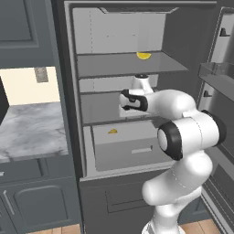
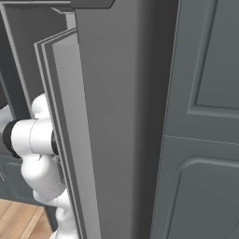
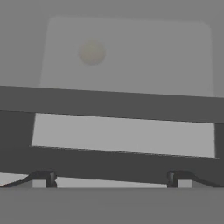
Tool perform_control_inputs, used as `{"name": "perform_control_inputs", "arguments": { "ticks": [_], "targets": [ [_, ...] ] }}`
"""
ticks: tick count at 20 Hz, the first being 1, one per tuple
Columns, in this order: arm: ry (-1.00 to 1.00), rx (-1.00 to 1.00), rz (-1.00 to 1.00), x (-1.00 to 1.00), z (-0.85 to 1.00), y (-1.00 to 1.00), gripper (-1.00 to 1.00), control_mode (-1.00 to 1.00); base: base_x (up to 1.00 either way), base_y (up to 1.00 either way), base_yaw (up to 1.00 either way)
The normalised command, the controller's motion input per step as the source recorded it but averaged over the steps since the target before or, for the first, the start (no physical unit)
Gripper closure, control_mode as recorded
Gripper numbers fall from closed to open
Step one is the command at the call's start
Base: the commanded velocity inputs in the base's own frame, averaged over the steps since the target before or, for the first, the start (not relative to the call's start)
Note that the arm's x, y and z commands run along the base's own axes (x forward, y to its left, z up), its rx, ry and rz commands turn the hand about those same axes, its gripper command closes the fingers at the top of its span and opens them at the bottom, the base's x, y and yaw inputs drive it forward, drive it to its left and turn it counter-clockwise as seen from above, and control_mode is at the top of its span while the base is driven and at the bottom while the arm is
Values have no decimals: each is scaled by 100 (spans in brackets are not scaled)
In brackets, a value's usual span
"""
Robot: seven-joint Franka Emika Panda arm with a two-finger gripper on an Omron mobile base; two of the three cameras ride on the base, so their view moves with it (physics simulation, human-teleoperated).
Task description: Fully open the fridge drawer.
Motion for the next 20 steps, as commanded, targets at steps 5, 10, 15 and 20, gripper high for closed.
{"name": "perform_control_inputs", "arguments": {
  "ticks": [5, 10, 15, 20],
  "targets": [
    [0, 0, 0, 0, -27, 0, -100, -100, 0, 0, 0],
    [0, 0, 0, 0, -27, 0, -100, -100, 0, 0, 0],
    [0, 0, 0, -3, -30, 0, -100, -100, 0, 0, 0],
    [0, 0, 0, -54, -37, 0, -100, -100, 0, 0, 0]
  ]
}}
